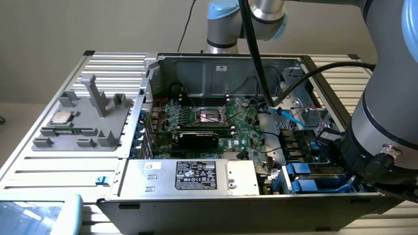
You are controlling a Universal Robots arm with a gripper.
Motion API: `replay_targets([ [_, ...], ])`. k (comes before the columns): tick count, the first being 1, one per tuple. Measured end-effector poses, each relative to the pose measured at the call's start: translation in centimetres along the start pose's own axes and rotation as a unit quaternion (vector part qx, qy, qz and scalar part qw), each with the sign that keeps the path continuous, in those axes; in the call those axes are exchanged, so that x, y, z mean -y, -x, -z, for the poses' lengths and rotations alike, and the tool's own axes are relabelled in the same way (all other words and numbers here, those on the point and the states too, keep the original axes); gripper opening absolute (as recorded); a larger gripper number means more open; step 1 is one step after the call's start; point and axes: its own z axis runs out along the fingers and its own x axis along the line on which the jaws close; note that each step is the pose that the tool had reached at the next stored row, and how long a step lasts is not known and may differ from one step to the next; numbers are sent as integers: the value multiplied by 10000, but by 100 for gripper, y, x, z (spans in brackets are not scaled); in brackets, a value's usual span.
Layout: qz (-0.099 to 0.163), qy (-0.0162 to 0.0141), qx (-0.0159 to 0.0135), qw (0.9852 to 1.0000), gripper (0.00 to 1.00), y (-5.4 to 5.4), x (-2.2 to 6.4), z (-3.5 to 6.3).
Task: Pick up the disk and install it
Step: 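Insert the first disk wire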
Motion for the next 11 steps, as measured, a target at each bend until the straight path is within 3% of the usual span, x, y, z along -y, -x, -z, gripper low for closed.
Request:
replay_targets([
  [5, -25, -3, 10, 10000, 16, -17, 6, 3],
  [11, -154, -46, 41, 9999, 16, -35, 19, 9],
])
